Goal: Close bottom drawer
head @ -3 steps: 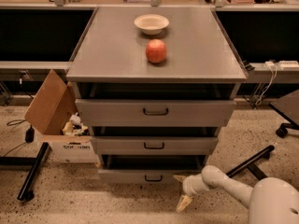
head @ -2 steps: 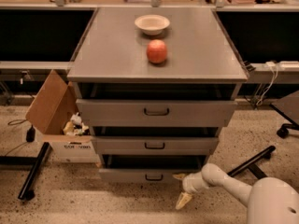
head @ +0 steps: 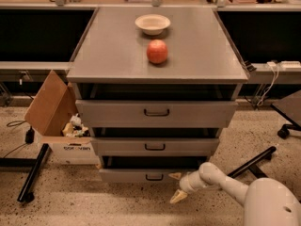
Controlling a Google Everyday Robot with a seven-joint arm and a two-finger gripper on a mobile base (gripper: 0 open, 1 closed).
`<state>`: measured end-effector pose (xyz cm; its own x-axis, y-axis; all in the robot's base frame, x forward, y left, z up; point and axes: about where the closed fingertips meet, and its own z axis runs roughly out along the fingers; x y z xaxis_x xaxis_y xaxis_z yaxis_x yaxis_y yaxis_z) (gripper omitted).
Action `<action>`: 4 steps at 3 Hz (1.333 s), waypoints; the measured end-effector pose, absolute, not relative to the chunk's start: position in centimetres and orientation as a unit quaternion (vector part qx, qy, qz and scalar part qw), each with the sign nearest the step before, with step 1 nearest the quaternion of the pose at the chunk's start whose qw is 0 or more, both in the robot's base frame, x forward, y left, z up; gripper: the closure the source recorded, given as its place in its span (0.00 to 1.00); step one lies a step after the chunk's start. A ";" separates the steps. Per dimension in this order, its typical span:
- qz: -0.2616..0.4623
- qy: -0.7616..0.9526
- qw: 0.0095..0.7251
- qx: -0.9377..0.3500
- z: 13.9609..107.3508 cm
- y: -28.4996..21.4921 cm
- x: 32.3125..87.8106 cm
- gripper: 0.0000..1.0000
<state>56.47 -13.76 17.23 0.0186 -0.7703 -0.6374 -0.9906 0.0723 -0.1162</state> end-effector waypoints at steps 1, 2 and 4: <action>0.170 0.676 0.312 -0.645 18.1 -13.9 59.6 0.42; 0.142 0.680 0.336 -0.636 19.0 -14.7 62.3 0.73; 0.121 0.688 0.337 -0.631 18.7 -16.1 63.4 0.00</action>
Offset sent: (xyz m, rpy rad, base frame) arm 0.0822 -0.0181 0.0345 0.0077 -0.1825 -0.1144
